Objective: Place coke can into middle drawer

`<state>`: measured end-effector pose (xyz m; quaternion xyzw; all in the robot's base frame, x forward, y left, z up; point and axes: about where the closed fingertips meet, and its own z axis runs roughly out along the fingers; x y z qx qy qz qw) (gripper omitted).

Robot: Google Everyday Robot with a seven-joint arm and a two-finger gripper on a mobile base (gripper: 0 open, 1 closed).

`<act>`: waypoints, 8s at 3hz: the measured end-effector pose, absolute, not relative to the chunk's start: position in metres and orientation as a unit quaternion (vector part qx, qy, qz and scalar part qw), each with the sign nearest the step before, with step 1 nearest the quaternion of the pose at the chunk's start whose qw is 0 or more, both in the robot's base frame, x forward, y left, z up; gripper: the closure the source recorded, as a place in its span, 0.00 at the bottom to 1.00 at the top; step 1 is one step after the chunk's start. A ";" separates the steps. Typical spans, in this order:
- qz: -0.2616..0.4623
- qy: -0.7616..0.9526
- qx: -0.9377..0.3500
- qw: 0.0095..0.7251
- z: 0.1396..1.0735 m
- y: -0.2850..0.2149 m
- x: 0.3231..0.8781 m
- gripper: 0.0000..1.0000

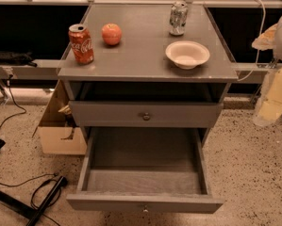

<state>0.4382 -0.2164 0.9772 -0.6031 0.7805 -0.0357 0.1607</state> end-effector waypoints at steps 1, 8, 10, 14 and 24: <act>-0.031 0.779 -0.603 0.167 0.976 -0.215 0.441 0.00; 0.324 0.628 -0.492 0.509 0.936 0.005 0.688 0.00; 0.302 0.659 -0.435 0.534 0.929 0.079 0.772 0.00; 0.367 0.621 -0.427 0.546 0.911 0.206 0.770 0.02; 0.327 0.676 -0.394 0.529 0.783 0.097 0.541 1.00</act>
Offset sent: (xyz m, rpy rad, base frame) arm 0.0541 0.0241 -0.0146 0.2711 -0.0585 0.0593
